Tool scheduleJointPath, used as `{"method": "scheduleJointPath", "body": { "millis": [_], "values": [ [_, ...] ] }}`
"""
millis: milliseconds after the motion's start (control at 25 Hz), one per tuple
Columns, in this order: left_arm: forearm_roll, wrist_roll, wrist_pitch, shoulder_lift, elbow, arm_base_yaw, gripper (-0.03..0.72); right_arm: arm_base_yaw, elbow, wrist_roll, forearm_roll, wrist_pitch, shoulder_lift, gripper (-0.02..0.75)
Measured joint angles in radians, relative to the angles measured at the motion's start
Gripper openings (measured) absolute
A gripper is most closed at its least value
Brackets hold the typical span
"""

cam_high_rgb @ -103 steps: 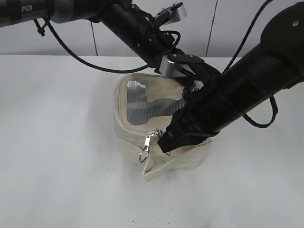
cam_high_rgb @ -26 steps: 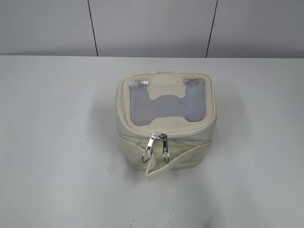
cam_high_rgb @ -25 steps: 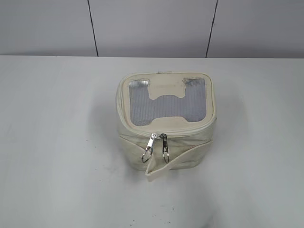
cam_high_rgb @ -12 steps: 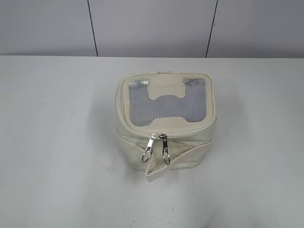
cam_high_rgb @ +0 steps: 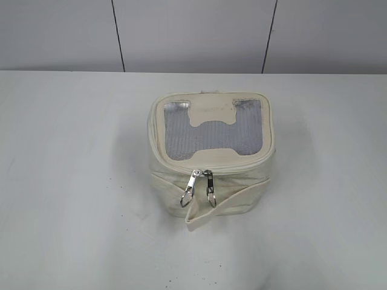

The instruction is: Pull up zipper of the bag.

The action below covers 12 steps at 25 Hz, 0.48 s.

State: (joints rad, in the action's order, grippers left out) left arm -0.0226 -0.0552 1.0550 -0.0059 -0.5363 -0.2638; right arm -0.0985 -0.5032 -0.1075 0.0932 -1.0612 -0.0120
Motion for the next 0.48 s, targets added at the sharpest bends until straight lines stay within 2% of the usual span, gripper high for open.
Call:
{"method": "scheduleJointPath", "body": {
  "millis": [360,480],
  "values": [
    [0.000,0.000,-0.001,0.000,0.000,0.000,0.384,0.000,0.000,-0.001,0.002,0.000,-0.001,0.494],
    [0.000,0.000,-0.001,0.000,0.000,0.036,0.382,0.007,0.000,-0.001,0.003,0.001,-0.001,0.494]
  ]
}}
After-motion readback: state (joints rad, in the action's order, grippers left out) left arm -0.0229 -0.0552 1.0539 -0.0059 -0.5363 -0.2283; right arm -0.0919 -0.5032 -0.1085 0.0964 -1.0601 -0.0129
